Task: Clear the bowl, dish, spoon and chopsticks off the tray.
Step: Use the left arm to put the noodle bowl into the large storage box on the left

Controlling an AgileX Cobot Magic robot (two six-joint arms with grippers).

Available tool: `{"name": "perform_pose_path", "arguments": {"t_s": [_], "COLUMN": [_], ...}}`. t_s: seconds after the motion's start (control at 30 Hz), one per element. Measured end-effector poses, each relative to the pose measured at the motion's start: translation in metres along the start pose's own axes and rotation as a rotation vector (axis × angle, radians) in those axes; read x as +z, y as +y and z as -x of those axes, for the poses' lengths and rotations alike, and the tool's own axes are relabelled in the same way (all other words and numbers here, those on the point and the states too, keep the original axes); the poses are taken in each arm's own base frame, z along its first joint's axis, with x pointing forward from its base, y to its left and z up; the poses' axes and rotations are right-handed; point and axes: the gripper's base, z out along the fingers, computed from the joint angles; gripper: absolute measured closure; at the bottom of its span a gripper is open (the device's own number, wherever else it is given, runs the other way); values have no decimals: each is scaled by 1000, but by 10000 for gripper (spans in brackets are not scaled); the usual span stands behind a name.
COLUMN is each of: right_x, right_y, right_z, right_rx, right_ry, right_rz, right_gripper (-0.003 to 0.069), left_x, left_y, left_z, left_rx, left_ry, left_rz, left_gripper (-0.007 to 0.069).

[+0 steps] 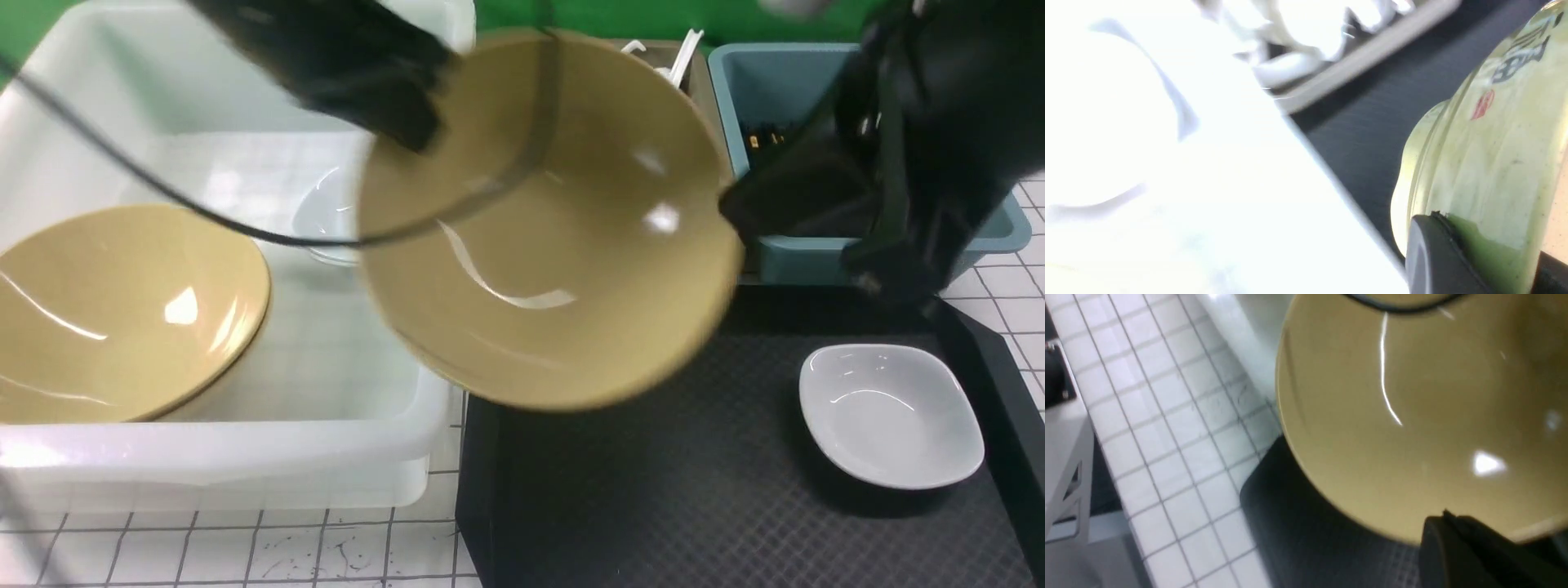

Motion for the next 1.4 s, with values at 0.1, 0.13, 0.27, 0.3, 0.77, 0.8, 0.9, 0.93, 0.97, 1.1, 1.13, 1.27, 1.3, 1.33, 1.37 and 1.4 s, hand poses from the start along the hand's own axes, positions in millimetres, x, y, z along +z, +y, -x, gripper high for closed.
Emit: {"name": "perform_pose_path", "arguments": {"t_s": [0.1, 0.13, 0.27, 0.3, 0.77, 0.8, 0.9, 0.93, 0.97, 1.1, 1.13, 1.27, 1.3, 1.33, 1.37, 1.4], "right_x": [-10, -9, 1, 6, 30, 30, 30, 30, 30, 30, 30, 30, 30, 30, 30, 30], "right_y": [1, 0, -2, -4, -10, -10, -10, -10, -10, -10, -10, -10, -10, -10, -10, -10], "right_z": [7, 7, 9, 9, 11, 11, 11, 11, 11, 11, 11, 11, 11, 11, 11, 11], "right_rx": [-14, -12, -6, -4, -47, -49, -72, -79, -87, -94, -94, -94, -95, -95, -97, -97], "right_ry": [-36, -35, -9, 2, 58, 58, 59, 59, 59, 59, 58, 55, 55, 55, 56, 56], "right_rz": [-17, -20, -16, -12, 2, 2, 2, 2, 2, 2, 1, 0, 0, 0, -1, -1], "right_gripper": [618, 618, 617, 617, 615, 615, 614, 613, 613, 613, 613, 613, 613, 613, 613, 613], "left_x": [-42, -56, -85, -92, -50, -45, -35, -32, -31, -28, -28, -32, -36, -42, -47, -53], "left_y": [38, 50, 87, 100, 185, 189, 198, 201, 202, 204, 205, 205, 204, 202, 200, 197], "left_z": [-28, -38, -82, -95, -155, -157, -160, -162, -163, -166, -166, -165, -163, -159, -156, -152], "left_rx": [-122, -164, -350, -418, -745, -755, -766, -767, -766, -750, -744, -725, -715, -705, -697, -688], "left_ry": [-54, -72, -101, -121, -68, -55, -21, -7, 2, 27, 31, 40, 38, 29, 17, 0], "left_rz": [103, 141, 265, 308, 419, 416, 417, 418, 420, 428, 431, 447, 456, 462, 468, 476], "left_gripper": [615, 615, 615, 615, 614, 612, 589, 573, 557, 432, 377, 204, 162, 118, 98, 72]}}
